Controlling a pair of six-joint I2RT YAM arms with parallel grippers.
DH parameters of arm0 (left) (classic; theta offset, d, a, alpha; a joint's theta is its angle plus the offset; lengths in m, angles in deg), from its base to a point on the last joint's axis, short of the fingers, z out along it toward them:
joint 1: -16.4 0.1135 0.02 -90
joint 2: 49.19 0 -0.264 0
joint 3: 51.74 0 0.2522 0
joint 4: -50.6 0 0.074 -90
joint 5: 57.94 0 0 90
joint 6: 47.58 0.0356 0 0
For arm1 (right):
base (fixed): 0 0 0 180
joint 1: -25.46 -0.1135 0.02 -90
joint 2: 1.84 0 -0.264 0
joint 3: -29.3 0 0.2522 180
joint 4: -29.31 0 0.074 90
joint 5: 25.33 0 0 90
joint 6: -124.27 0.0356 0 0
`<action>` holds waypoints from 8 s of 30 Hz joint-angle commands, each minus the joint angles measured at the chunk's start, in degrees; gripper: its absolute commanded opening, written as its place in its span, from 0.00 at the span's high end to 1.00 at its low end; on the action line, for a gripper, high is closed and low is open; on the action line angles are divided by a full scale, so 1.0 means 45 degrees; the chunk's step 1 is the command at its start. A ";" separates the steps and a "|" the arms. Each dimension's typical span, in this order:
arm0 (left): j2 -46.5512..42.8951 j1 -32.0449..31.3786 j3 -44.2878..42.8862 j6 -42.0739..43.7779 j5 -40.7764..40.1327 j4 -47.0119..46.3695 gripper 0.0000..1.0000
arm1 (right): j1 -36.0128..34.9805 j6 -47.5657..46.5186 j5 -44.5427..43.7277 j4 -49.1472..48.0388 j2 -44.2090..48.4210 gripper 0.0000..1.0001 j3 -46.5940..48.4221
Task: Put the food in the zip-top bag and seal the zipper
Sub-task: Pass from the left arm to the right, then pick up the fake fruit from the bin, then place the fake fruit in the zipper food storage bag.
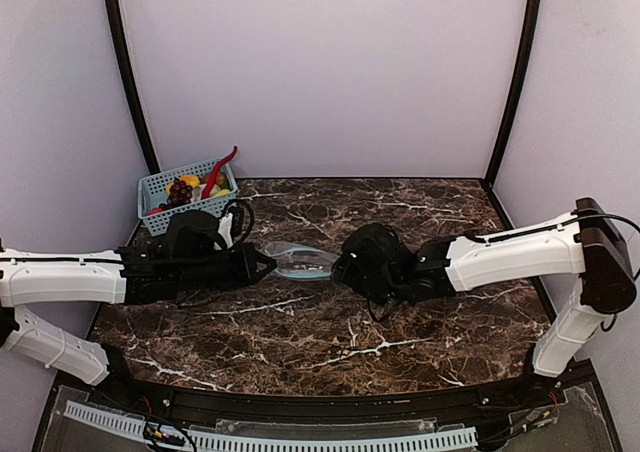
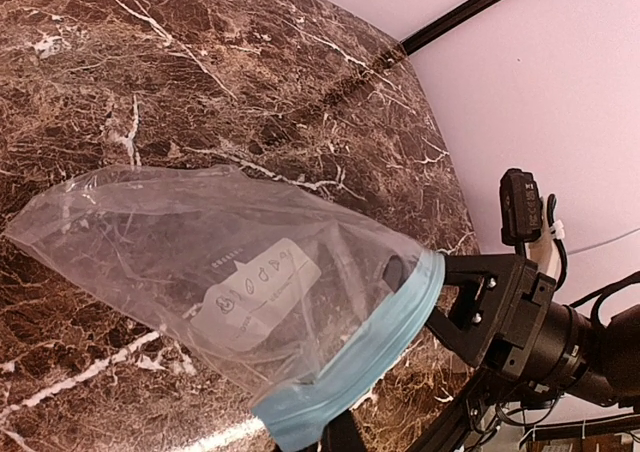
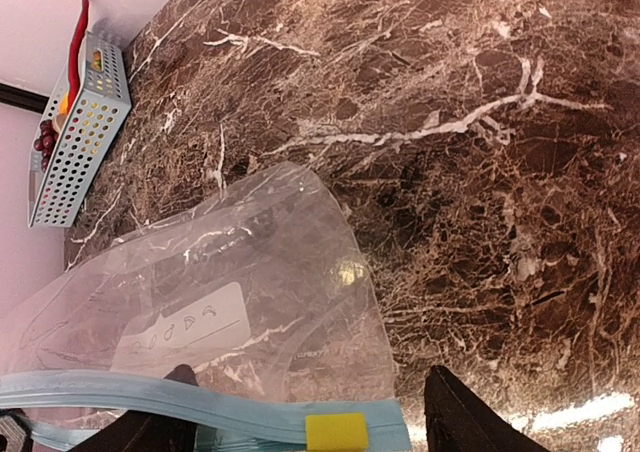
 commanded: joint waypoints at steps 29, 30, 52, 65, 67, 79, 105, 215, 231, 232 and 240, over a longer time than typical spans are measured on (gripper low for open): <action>0.0186 -0.0004 -0.0230 0.0897 0.0851 0.1140 0.99 | -0.0178 -0.3371 -0.0725 0.0352 0.1480 0.95 -0.0324; 0.0351 -0.0009 -0.0345 0.1008 0.1118 0.1059 0.99 | -0.0226 -0.3452 -0.0813 0.0609 0.1448 0.96 -0.0138; -0.1177 0.2665 -0.4615 0.5593 0.3491 0.8257 0.11 | -0.0317 -0.4141 -0.1545 0.3882 0.1325 0.97 0.1944; 0.3870 0.8658 -0.9283 0.9226 0.2911 0.8614 0.03 | -0.0305 -0.4640 -0.1010 0.3456 0.1236 0.97 0.2065; 0.4709 0.9369 -0.9647 0.9077 0.2975 0.8027 0.03 | -0.0316 -0.4754 -0.0910 0.3356 0.1217 0.97 0.2116; 0.8310 1.2215 -1.1191 0.8783 0.2264 0.6141 0.05 | -0.0310 -0.5152 -0.0628 0.3164 0.0765 0.96 0.2555; 1.3659 1.2618 -1.4970 0.9580 0.2096 0.6315 0.25 | -0.0276 -0.5147 -0.0374 0.3486 0.0176 0.96 0.3236; 0.2354 0.0696 -0.7216 1.2805 0.5382 0.7956 0.99 | 0.0324 -0.8634 0.5123 -0.0049 0.1333 0.94 0.2102; 0.2880 0.0690 -0.6757 1.2997 0.5296 0.8008 0.99 | 0.0433 -0.8072 0.5654 0.0178 0.0896 0.94 0.2583; 0.2903 0.0700 -0.6776 1.3047 0.5282 0.8147 0.99 | 0.0507 -0.7958 0.5656 0.0189 0.0901 0.94 0.2550; 0.3281 0.0612 -0.6622 1.3132 0.5919 0.8550 0.99 | 0.0875 -0.7497 0.6145 0.0086 0.0973 0.95 0.2295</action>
